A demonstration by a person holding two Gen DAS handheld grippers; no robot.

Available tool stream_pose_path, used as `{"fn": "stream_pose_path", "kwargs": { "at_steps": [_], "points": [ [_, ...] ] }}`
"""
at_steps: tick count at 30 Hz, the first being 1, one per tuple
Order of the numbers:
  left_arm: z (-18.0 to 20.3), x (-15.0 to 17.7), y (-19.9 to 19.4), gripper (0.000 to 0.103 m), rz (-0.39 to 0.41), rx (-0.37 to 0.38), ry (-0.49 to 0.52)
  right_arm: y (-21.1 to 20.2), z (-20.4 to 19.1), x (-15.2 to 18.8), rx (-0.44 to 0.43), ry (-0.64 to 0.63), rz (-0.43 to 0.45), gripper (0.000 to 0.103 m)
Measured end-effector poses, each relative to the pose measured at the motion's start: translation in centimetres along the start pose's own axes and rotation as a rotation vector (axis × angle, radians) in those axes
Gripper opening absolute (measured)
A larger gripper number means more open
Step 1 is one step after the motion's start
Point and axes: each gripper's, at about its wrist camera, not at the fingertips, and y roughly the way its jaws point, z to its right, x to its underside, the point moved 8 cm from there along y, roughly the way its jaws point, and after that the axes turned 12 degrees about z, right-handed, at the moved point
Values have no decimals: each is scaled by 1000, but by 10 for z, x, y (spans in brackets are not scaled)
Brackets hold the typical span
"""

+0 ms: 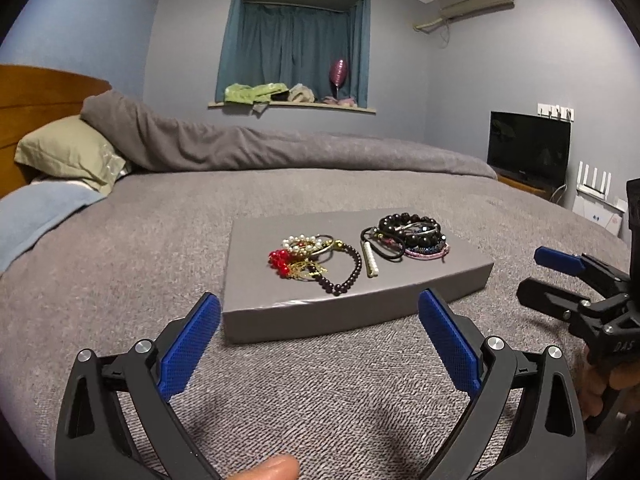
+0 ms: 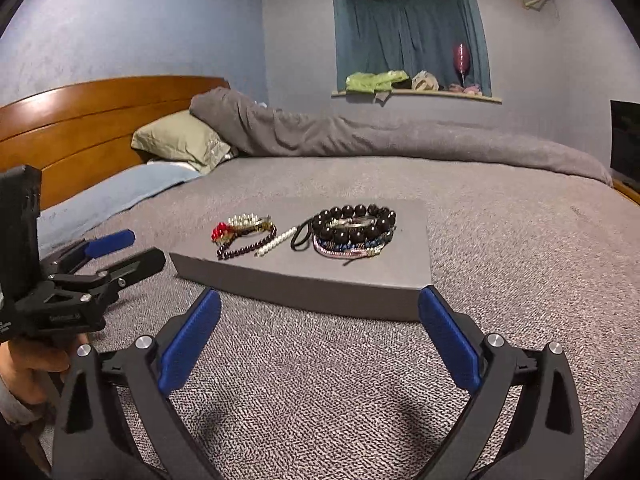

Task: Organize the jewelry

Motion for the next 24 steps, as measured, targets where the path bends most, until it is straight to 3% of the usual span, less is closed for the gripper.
{"fn": "stream_pose_path", "kwargs": {
  "at_steps": [24],
  "points": [
    [2,0,-1,98,4,3,14,-4,-2,-1,2,-13,17,97]
  ]
}}
